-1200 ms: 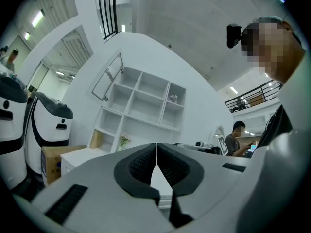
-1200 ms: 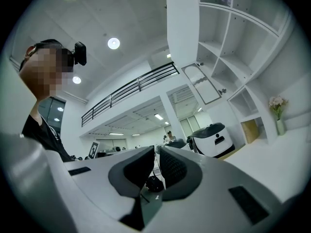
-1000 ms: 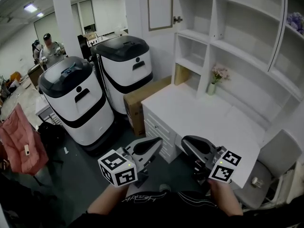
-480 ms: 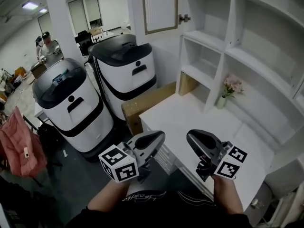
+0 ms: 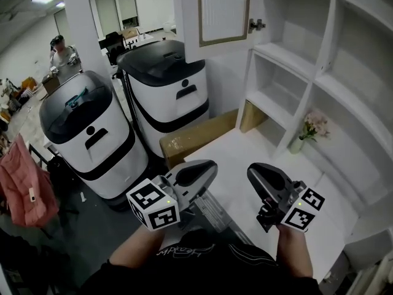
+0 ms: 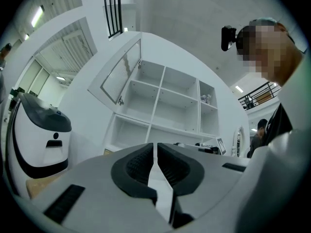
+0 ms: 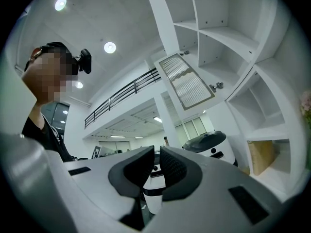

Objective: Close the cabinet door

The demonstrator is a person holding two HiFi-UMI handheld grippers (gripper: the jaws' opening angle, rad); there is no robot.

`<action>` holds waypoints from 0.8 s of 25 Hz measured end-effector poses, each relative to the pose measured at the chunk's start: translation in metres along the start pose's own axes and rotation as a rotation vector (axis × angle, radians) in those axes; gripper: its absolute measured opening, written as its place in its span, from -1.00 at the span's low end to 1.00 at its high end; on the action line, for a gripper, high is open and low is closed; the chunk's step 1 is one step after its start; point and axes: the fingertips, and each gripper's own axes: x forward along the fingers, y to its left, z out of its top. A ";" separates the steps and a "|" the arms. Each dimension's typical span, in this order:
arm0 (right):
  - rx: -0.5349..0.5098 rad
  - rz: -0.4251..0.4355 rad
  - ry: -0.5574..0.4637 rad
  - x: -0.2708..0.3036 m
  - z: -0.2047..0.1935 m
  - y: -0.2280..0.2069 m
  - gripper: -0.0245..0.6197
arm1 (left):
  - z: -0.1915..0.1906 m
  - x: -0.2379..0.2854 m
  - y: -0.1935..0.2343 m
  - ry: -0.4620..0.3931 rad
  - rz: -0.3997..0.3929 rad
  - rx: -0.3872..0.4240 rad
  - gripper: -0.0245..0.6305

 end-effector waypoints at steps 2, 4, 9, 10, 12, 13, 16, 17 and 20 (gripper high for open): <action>0.003 -0.016 -0.004 0.018 0.007 -0.020 -0.73 | 0.013 0.009 0.027 -0.009 -0.006 0.000 -0.84; 0.007 -0.032 -0.017 0.034 0.016 -0.037 -0.73 | 0.028 0.018 0.054 -0.016 -0.006 0.014 -0.84; -0.023 -0.069 -0.034 0.066 0.042 -0.066 -0.73 | 0.074 0.034 0.114 -0.057 0.018 0.062 -0.63; -0.030 -0.075 -0.038 0.070 0.046 -0.068 -0.73 | 0.083 0.036 0.123 -0.064 0.018 0.073 -0.59; -0.045 -0.087 -0.049 0.078 0.054 -0.072 -0.73 | 0.102 0.039 0.141 -0.079 0.018 0.114 -0.59; -0.055 -0.093 -0.050 0.081 0.057 -0.073 -0.73 | 0.112 0.042 0.151 -0.086 0.019 0.141 -0.59; -0.088 -0.119 -0.041 0.087 0.064 -0.077 -0.73 | 0.139 0.048 0.175 -0.103 0.019 0.205 -0.57; -0.095 -0.129 -0.042 0.087 0.066 -0.078 -0.73 | 0.148 0.049 0.181 -0.107 0.021 0.218 -0.54; -0.110 -0.152 -0.059 0.088 0.073 -0.080 -0.73 | 0.170 0.052 0.196 -0.125 0.025 0.253 -0.47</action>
